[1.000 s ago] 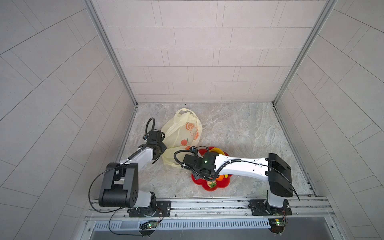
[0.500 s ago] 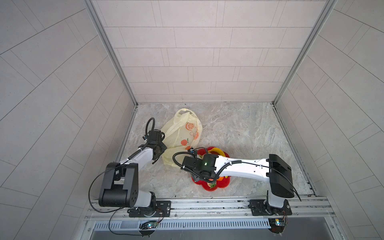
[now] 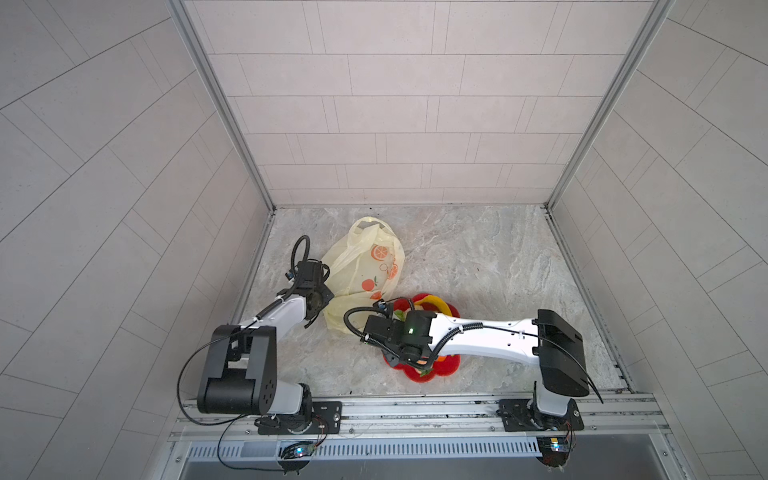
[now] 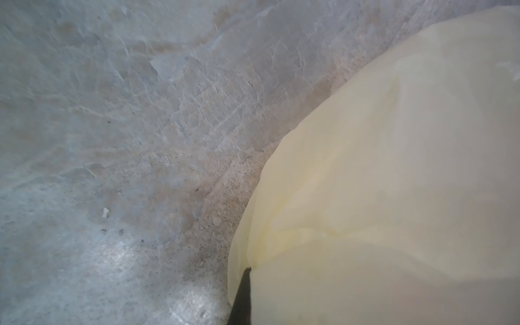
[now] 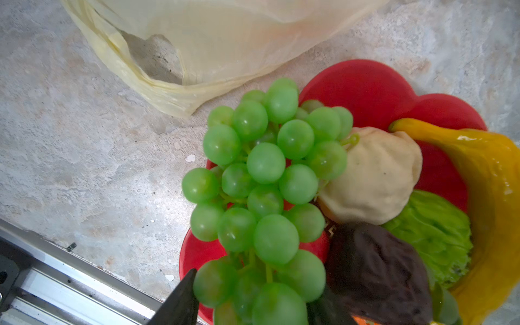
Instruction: Take the fake fruits out of the plastic bag
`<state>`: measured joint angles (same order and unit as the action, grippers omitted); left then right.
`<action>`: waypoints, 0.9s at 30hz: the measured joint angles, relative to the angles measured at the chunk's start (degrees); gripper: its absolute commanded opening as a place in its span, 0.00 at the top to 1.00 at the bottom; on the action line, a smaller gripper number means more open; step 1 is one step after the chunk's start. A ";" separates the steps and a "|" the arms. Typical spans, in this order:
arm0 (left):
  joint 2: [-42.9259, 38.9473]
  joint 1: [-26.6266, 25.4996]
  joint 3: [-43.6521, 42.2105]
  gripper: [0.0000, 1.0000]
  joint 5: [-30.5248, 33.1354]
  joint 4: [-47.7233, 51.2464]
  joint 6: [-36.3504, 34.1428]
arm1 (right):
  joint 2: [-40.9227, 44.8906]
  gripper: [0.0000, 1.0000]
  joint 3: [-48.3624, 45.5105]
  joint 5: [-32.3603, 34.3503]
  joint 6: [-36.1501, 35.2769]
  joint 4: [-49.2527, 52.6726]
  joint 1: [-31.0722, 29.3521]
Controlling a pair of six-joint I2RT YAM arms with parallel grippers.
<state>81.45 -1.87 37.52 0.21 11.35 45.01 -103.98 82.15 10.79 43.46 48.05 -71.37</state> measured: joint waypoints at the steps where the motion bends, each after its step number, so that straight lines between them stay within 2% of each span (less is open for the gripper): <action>1: 0.11 0.00 0.00 1.00 -0.02 0.00 0.00 | 0.00 0.30 0.02 -0.02 -0.09 0.02 -0.02; 4: 0.57 0.00 0.00 1.00 -0.22 0.00 0.00 | 0.42 0.19 0.00 0.02 -0.94 0.22 -0.15; 7: 0.63 -0.04 0.02 1.00 -0.59 0.00 -0.09 | 2.49 0.12 -0.26 0.57 -2.54 0.39 -0.15; 10: 1.05 -1.22 0.85 1.00 -0.50 0.52 -0.76 | 8.61 0.08 -2.34 1.90 -4.46 0.11 0.02; 14: 4.15 -4.98 5.60 1.00 0.28 2.73 -1.07 | 20.92 0.08 -6.51 4.42 -6.97 -1.03 1.62; 17: 7.80 -8.85 12.39 1.00 1.60 5.81 -1.42 | 28.81 0.09 -10.43 6.58 -7.61 -1.90 4.72; 21: 14.45 -13.35 25.59 1.00 3.37 10.56 -4.22 | 37.55 0.09 -18.88 8.15 -7.23 -2.91 11.98; 27: 23.85 -16.61 42.45 1.00 2.71 15.85 -10.45 | 51.49 0.09 -32.22 8.94 -6.29 -4.74 21.00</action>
<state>105.30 -18.48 79.96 2.92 27.20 34.57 -52.49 49.93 19.73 37.17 43.31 -50.37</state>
